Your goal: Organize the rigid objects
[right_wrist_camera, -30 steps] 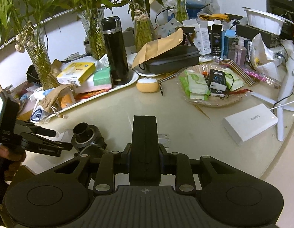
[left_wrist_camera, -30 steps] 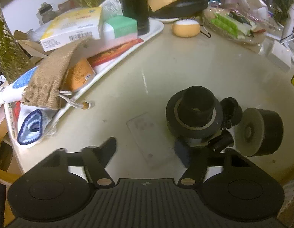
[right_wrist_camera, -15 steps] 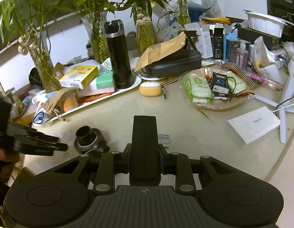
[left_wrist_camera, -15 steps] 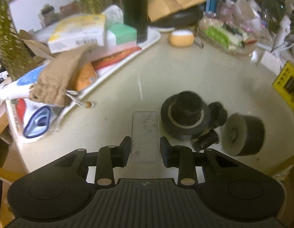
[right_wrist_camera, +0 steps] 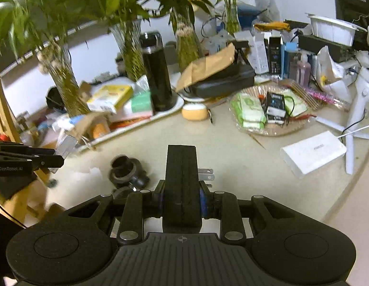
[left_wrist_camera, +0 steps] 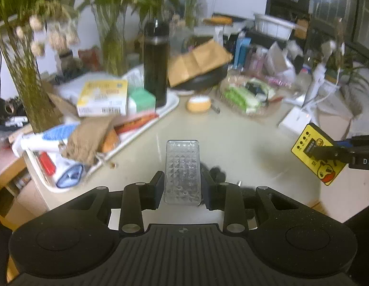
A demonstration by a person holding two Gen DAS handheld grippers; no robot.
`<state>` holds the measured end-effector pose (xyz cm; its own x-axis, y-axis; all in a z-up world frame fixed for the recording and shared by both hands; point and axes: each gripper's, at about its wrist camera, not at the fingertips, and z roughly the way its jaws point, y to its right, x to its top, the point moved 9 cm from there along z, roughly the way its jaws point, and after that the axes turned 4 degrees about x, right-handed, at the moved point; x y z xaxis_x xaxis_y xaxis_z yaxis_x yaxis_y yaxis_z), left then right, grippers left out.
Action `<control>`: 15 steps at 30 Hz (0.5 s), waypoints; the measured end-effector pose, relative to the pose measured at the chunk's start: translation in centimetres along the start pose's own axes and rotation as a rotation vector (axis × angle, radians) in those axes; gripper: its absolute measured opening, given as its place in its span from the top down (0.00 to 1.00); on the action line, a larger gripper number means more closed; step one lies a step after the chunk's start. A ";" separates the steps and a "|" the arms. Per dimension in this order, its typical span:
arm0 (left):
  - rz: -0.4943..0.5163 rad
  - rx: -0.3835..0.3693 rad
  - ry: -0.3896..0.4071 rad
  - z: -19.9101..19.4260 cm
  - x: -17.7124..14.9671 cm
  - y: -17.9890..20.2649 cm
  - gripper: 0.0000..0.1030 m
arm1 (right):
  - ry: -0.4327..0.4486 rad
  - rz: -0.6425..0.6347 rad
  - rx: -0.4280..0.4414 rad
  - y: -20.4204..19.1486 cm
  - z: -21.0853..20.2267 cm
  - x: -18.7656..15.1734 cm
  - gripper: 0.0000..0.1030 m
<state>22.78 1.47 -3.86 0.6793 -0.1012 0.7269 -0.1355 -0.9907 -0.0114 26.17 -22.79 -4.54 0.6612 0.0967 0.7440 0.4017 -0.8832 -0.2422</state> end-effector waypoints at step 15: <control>-0.002 -0.016 0.091 -6.4 3.6 1.4 0.68 | 0.096 -0.093 0.062 -5.2 -7.2 3.9 0.71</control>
<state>20.47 0.30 3.12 0.6110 -0.0903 0.7865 -0.1463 -0.9892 0.0001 22.13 -21.09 4.13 0.5567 0.1295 0.8206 0.4989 -0.8419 -0.2056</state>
